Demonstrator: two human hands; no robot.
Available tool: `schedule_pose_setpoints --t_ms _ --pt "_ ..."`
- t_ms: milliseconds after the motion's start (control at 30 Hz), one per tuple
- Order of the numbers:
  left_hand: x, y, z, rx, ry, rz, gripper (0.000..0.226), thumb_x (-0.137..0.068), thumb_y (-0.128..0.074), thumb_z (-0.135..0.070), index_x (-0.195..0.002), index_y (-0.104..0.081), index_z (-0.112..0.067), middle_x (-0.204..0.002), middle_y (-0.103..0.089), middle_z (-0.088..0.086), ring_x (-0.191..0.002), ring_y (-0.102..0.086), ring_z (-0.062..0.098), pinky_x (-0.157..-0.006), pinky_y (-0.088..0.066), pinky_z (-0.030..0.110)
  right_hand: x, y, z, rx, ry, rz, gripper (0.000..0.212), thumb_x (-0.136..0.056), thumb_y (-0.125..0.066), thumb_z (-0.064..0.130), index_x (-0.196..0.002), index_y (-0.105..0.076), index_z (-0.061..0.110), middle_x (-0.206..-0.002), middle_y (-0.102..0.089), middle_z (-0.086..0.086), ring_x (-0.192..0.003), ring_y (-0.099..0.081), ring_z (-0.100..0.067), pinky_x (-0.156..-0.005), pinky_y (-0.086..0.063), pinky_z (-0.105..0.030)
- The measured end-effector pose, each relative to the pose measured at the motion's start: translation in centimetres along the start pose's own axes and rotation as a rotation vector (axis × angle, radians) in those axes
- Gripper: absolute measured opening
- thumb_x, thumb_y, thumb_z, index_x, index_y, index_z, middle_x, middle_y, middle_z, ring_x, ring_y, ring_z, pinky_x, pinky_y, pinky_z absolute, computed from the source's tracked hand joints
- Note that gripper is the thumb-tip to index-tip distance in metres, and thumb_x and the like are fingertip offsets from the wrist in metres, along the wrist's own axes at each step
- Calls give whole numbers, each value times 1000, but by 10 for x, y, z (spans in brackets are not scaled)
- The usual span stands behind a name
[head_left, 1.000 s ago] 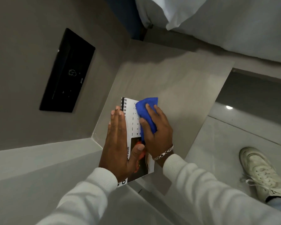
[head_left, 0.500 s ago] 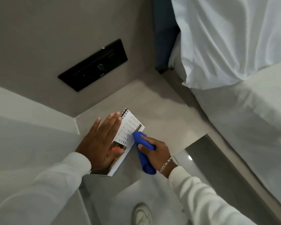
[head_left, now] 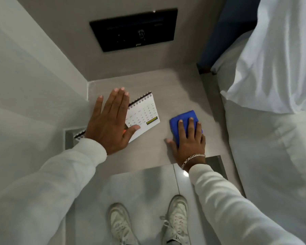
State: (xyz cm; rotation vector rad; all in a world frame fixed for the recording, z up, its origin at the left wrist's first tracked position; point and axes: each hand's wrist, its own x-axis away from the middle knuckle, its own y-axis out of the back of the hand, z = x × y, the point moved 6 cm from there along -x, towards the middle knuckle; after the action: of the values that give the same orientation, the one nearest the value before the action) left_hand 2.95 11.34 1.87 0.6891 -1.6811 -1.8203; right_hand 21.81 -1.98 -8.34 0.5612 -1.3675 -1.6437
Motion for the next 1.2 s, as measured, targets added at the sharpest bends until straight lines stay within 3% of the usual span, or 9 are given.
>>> schedule_pose_setpoints --t_ms 233,433,500,600,667,767,900,1067,1200 --pt "0 -3 2 65 -25 52 84 -91 -30 -59 -152 -20 -2 -162 -22 18 -150 -21 34 -119 -22 55 0 -24 -4 83 -19 149 95 -77 -22 83 -150 4 27 -162 5 -9 -148 9 -35 -115 -9 -63" --pt "21 24 18 387 100 53 81 -90 -31 -53 -154 -16 -5 -164 -18 13 -152 -17 29 -121 -17 49 -7 8 -1 78 -68 313 82 -81 -26 77 -148 -9 33 -162 1 -3 -148 3 -31 -113 -5 -66" --pt "46 33 36 581 333 -88 74 -94 -39 -44 -153 -20 -4 -162 -23 15 -151 -19 28 -121 -15 42 -8 28 13 -9 -59 265 78 -85 -37 68 -148 -16 27 -162 -6 -6 -148 -2 -32 -115 -9 -63" --pt "96 26 71 904 1015 -214 61 -100 -42 -40 -151 -29 -11 -159 -33 13 -147 -31 28 -115 -21 29 -15 63 59 -347 45 112 68 -91 -53 42 -146 -26 12 -158 -20 -13 -147 -15 -31 -119 -18 -50" --pt "123 10 77 1019 1399 -174 61 -100 -31 -48 -141 -43 -6 -149 -46 20 -136 -44 36 -110 -31 38 -22 77 87 -651 20 102 58 -94 -54 23 -145 -31 9 -155 -30 -13 -144 -26 -28 -119 -22 -45" --pt "138 -8 69 1308 1652 -205 77 -92 -27 -65 -123 -58 -3 -133 -59 23 -126 -53 40 -110 -39 51 -35 85 113 -920 -97 134 53 -91 -52 7 -142 -38 14 -146 -46 -7 -134 -43 -25 -113 -35 -44" --pt "124 -19 51 1654 1564 -207 83 -80 -23 -79 -115 -63 -15 -131 -63 12 -128 -52 28 -113 -32 42 -42 88 118 -930 -101 114 54 -87 -44 -9 -137 -46 9 -137 -54 -14 -125 -51 -28 -108 -42 -44" --pt "111 -19 57 1675 1474 -273 56 -86 -29 -74 -67 -52 -27 -78 -61 -7 -79 -56 12 -89 -35 31 -33 84 112 -1047 -154 82 54 -87 -39 -15 -136 -47 6 -139 -51 -15 -126 -50 -31 -108 -41 -48" --pt "80 -6 78 1671 1308 -255 57 -80 -25 -78 -70 -56 -32 -83 -60 -9 -96 -55 18 -95 -35 32 -44 87 107 -1148 -192 72 57 -85 -35 -20 -137 -45 4 -139 -51 -18 -126 -51 -33 -103 -45 -45"
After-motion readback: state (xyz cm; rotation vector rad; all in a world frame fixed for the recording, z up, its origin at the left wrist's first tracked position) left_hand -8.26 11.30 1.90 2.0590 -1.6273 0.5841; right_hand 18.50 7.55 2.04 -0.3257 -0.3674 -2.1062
